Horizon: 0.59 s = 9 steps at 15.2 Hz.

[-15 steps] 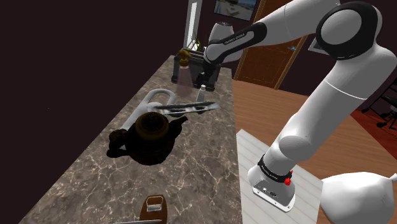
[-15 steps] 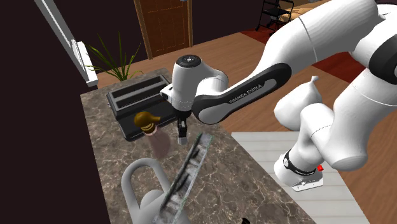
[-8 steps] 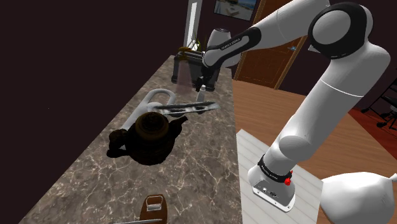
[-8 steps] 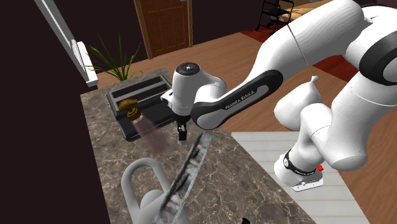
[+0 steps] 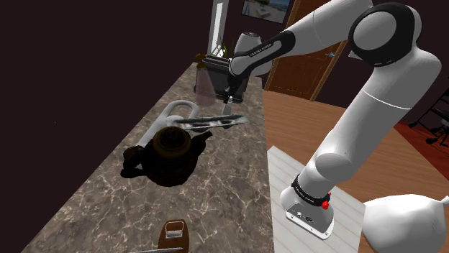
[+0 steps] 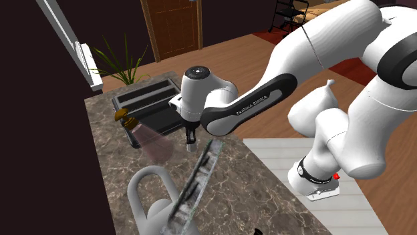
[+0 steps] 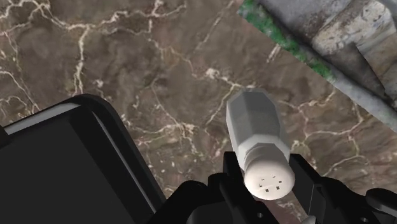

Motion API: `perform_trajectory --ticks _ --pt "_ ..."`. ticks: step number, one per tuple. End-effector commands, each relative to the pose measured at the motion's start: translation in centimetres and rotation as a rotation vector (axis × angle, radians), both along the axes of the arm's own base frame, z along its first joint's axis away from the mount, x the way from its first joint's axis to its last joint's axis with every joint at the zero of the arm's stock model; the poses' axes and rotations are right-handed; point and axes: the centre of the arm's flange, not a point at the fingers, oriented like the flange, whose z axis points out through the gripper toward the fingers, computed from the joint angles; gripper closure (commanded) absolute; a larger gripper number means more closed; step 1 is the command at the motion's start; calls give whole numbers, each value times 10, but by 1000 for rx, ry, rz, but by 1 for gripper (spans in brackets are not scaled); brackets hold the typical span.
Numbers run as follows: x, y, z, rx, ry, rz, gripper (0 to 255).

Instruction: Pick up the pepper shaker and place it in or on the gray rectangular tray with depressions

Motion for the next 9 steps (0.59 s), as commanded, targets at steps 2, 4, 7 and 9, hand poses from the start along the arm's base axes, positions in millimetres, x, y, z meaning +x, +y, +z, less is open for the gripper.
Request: perform_trajectory --ticks 2,4,7,9 --pt "0 0 0 0 0 0 255" --pt "0 0 0 0 0 0 255" --pt "0 0 0 0 0 0 255" --pt "0 0 10 0 0 0 255"
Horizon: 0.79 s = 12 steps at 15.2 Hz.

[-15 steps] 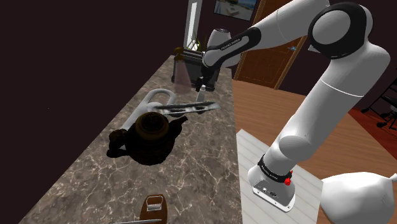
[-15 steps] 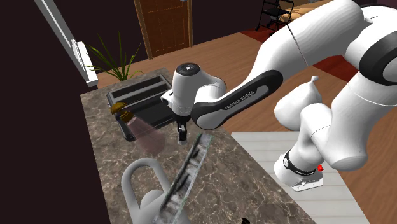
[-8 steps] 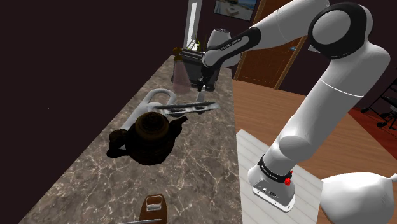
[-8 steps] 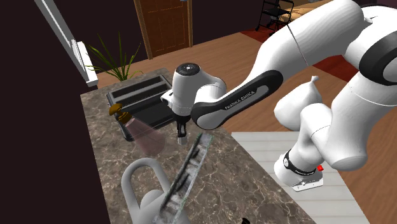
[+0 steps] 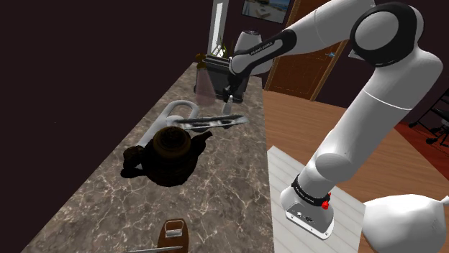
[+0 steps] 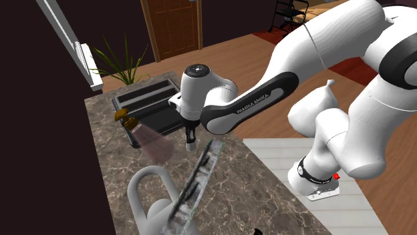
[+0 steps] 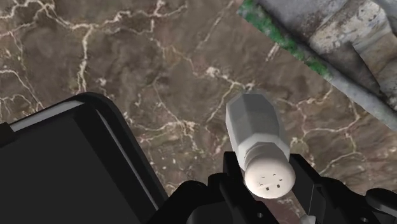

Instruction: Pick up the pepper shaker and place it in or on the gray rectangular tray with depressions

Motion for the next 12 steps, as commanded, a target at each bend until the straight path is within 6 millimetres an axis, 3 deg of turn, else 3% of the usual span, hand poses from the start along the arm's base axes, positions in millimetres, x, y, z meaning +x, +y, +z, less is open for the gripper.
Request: perform_trajectory --ticks 1,12 --pt "0 0 9 0 0 0 255" --pt "0 0 67 0 0 0 255"
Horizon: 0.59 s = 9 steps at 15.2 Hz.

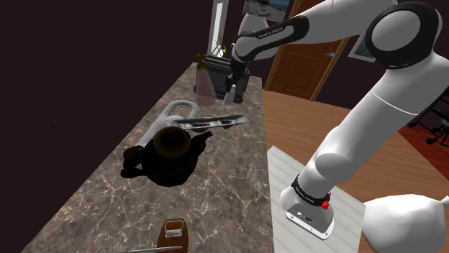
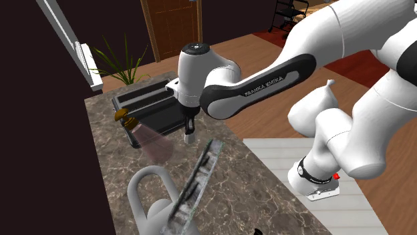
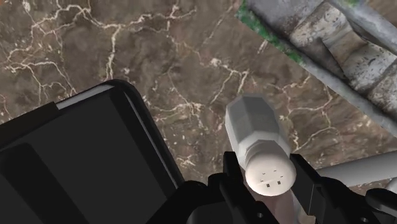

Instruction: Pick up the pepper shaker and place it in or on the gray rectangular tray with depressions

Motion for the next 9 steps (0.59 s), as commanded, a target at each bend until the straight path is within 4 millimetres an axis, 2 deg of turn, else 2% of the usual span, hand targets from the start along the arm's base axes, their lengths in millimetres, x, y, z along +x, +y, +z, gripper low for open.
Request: perform_trajectory --ticks 1,9 --pt "0 0 10 0 0 0 255" --pt "0 0 53 0 0 0 255"
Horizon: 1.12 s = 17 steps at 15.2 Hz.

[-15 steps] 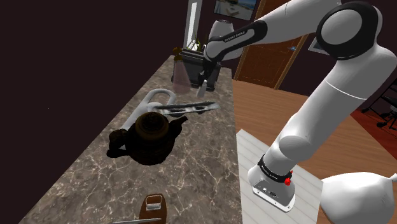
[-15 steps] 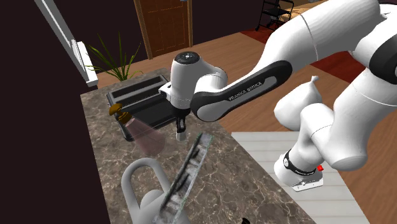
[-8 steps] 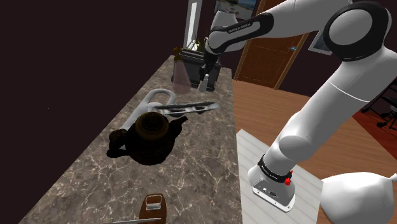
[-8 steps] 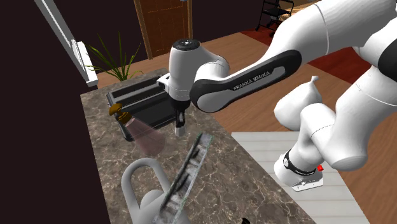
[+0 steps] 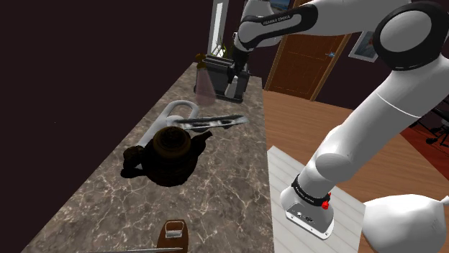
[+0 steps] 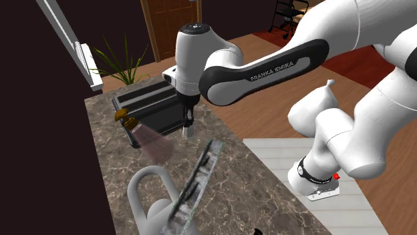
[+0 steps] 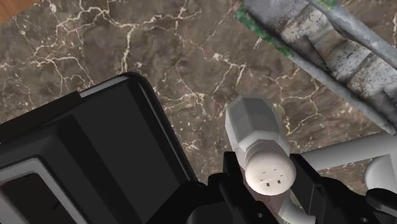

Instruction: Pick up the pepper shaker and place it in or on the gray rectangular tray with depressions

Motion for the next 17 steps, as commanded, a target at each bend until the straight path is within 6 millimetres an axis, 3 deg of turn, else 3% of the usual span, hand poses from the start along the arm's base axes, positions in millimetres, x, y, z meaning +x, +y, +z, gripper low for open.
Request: perform_trajectory --ticks 1,14,17 --pt "0 0 9 0 0 0 255" --pt "-37 167 47 0 0 0 255" --pt "-37 167 31 0 0 0 255"
